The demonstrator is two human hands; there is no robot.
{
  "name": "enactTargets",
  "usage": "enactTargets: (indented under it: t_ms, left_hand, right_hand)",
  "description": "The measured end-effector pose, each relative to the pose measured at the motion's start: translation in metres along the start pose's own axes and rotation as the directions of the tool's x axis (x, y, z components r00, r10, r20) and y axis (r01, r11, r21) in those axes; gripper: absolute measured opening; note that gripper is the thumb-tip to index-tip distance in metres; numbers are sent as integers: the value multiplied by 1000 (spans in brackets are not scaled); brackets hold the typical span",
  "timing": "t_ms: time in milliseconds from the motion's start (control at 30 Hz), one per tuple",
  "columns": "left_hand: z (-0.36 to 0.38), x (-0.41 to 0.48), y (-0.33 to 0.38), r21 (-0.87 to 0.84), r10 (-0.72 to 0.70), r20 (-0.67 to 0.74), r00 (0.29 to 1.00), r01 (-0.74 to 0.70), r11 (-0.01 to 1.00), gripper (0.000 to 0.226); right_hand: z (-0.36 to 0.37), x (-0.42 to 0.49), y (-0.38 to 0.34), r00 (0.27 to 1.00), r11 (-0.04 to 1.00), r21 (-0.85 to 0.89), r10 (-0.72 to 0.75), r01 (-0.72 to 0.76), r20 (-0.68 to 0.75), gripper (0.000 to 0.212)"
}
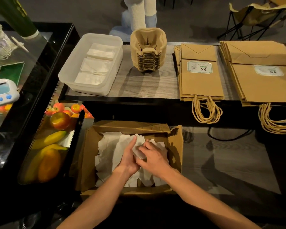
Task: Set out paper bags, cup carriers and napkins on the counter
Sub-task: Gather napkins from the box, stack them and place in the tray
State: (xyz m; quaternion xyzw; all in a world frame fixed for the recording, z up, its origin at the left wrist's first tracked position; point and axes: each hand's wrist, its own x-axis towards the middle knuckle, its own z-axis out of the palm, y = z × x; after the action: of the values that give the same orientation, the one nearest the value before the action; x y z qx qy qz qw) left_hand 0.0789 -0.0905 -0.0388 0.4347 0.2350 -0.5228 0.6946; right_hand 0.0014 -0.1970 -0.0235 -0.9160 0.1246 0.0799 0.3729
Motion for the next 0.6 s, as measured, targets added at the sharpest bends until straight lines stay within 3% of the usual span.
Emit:
enactTargets:
  t_ms: [67,133,167,233,300,400,500,600]
  left_hand:
    - [-3,2,1,42,1,-25,1000,0,999,55]
    - [-5,0,2,36,1,-10,1000,-1,999,45]
    - [-6,-2,3,36,11,-13,1000,-10,999,39]
    - [-10,0,3,50,22,-58,998,-19,999,36]
    - [-14,1,2,65,8,-108,994,-1,998,36]
    - [-20,7,1,94,-26,-142,990,40,995,31]
    - [-23,7,3,146,-47,-137,989,67,987,20]
    - [-27,7,3,181,-45,-154,987,72,981,23]
  right_hand:
    - [-4,-4,3,999,982,183,36,-37,4,34]
    - [-7,-8,11,978,920,369,182,-132,-105,20]
    - [-8,-7,18,956,914,358,256,-191,-141,16]
    - [-11,-5,34,926,929,95,366,-358,-90,16]
    - [-7,-3,44,902,897,-153,427,-414,65,39]
    - [5,-3,46,854,871,-237,478,-431,204,67]
    - [16,-2,47,844,832,-382,498,-402,199,60]
    - [17,-4,47,851,810,-529,446,-252,278,50]
